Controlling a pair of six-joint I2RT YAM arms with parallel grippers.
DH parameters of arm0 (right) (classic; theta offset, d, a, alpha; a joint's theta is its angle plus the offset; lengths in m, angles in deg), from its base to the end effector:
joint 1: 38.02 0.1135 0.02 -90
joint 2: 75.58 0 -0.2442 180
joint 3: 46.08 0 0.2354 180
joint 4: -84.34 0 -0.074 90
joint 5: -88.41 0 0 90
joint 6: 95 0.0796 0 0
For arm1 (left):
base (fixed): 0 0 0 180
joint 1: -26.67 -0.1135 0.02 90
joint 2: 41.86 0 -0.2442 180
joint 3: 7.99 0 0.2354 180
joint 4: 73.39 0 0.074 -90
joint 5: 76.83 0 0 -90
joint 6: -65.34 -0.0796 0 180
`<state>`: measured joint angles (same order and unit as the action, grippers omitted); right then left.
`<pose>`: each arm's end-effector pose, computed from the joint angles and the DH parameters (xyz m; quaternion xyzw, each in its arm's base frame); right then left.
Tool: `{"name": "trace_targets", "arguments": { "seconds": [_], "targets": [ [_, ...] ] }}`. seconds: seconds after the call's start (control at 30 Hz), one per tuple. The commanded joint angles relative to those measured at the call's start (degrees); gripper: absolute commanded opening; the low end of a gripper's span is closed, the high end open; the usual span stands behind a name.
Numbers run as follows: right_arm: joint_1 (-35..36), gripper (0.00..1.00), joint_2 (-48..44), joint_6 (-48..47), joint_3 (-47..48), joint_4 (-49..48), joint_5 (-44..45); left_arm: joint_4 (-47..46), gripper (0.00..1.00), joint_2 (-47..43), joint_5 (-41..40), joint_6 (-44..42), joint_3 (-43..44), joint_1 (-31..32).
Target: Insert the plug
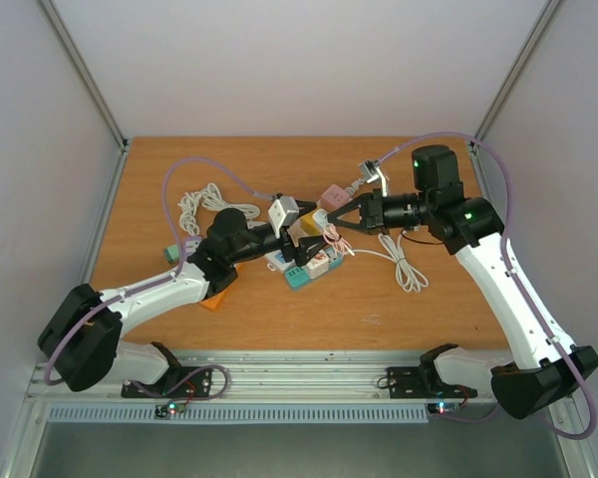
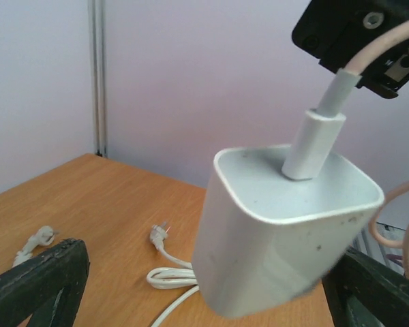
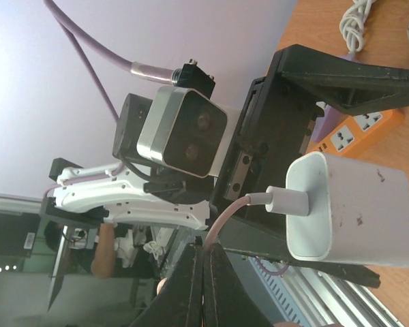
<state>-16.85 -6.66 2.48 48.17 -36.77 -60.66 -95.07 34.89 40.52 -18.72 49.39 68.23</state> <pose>0.1998 0.1506 0.3785 -0.3228 0.7334 0.5226 0.2912 0.2232 -0.2467 0.2790 0.3682 0.5887 -0.4321 0.5755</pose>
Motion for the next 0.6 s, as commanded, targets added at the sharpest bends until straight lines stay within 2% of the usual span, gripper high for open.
{"name": "trace_targets", "arguments": {
  "seconds": [0.0,0.23,0.57],
  "targets": [
    [-0.1,0.01,-1.2,1.7,-0.8,-2.2,-1.7,-10.2,0.93,1.4,4.0,-1.7,1.4,0.7],
    [0.0,0.01,-1.2,4.0,-1.8,-3.8,-1.5,-10.5,0.90,2.3,3.5,-3.0,1.4,1.4],
    [-0.1,0.03,-0.9,4.7,-2.0,-2.4,1.1,-7.6,0.52,2.1,2.4,-5.5,2.2,1.6]
  ]
}}
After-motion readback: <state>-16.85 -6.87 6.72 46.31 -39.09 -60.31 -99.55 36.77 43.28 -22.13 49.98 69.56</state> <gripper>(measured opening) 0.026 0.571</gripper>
